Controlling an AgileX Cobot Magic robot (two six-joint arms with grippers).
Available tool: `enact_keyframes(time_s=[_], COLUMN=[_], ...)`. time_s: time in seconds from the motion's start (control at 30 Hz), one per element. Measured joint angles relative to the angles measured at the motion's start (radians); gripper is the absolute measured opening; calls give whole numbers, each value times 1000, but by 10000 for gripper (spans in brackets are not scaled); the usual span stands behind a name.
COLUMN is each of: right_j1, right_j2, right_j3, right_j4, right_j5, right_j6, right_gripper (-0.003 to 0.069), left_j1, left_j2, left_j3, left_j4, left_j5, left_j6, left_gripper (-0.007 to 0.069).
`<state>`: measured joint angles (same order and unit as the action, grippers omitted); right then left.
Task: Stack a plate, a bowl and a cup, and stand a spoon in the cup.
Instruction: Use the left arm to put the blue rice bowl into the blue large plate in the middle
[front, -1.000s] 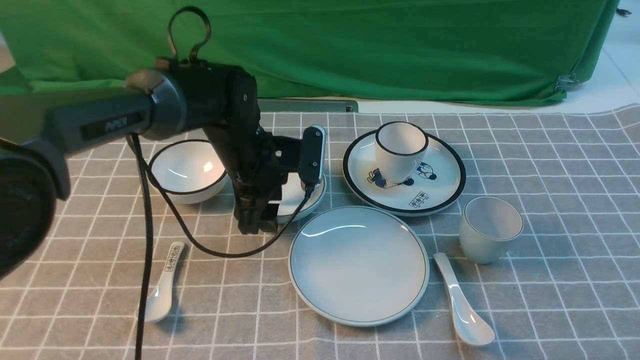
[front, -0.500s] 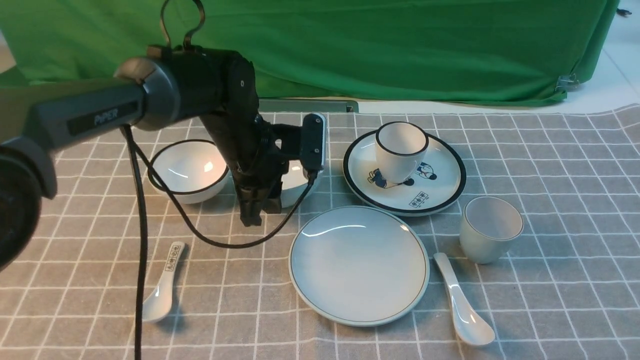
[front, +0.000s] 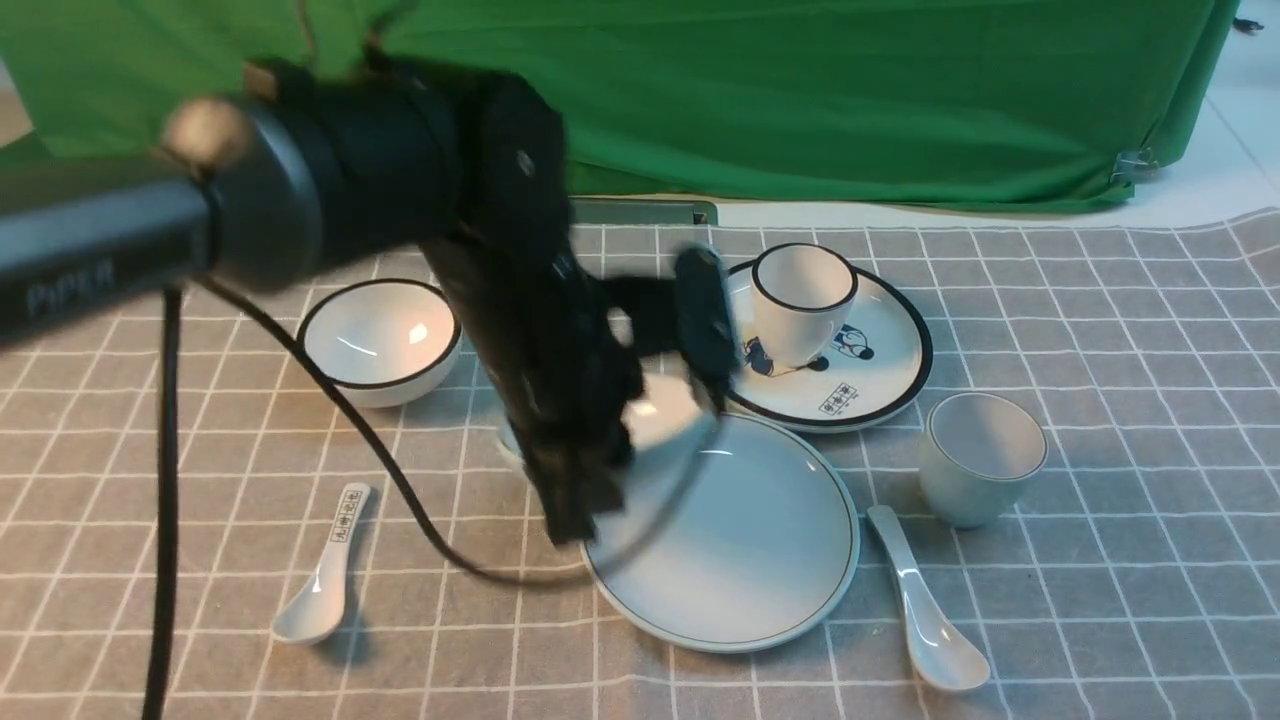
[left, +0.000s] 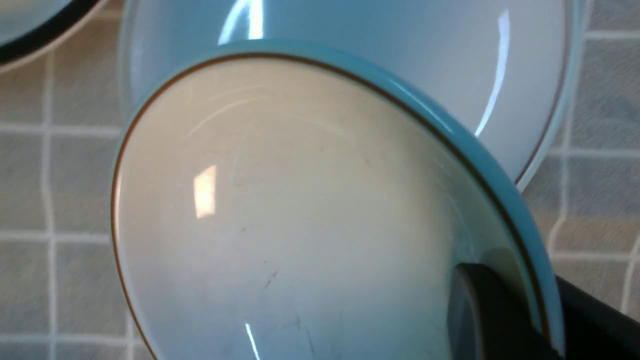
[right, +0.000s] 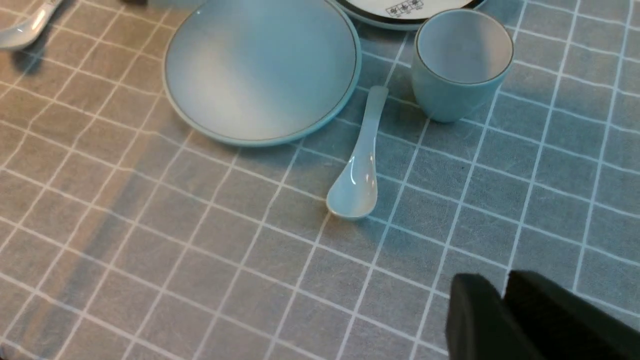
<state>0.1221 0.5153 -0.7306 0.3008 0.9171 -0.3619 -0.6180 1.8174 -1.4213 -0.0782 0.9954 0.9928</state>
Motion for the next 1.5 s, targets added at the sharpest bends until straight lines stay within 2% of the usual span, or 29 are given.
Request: enact_keyframes(time_s=[0.13,0.27,0.6,0.7,0.77,0.83,0.9,1.03,1.17,1.23,1.3,1.37,1.4,1.43,1.5], right_j1=[0,0,0,1,1,1,1,1,1,1,2,23,34,75,118], right_j2=[0,0,0,1,14,48,93,181,275,331,385,484,504,598,681], right_j3=[0,0,0,0,0,-2,-2,-7,-45,-73,-112,-169,-181,-242,-295], right_j4=[0,1,3,3,3,3,3,4,12,35,57,70,70,67,49], right_j5=[-1,0,11,11,13,14,14,13,13,13,12,11,10,8,6], right_j6=[0,0,3,39,59,63,64,64,55,41,22,7,6,4,4], right_gripper=[125,129,143,187,255,332,378,391,367,357,351,345,345,344,344], left_j1=[-95,-146,-160,-160,-160,-160,-160,-160,-160,-160,-160,-160,-160,-160,-160], left_j2=[9,34,87,87,87,87,87,87,73,46,3,-75,-90,-172,-232], left_j3=[51,53,53,53,53,53,53,53,53,55,55,55,55,58,72], left_j4=[11,13,71,78,78,89,100,104,126,151,170,181,181,175,162], left_j5=[-128,-223,-226,-232,-235,-235,-234,-228,-228,-230,-235,-230,-225,-195,-192], left_j6=[-28,-30,-30,-30,-30,-30,-30,-30,-83,-158,-243,-356,-374,-448,-461], left_gripper=[39,39,39,59,111,200,295,429,466,451,396,284,260,129,66])
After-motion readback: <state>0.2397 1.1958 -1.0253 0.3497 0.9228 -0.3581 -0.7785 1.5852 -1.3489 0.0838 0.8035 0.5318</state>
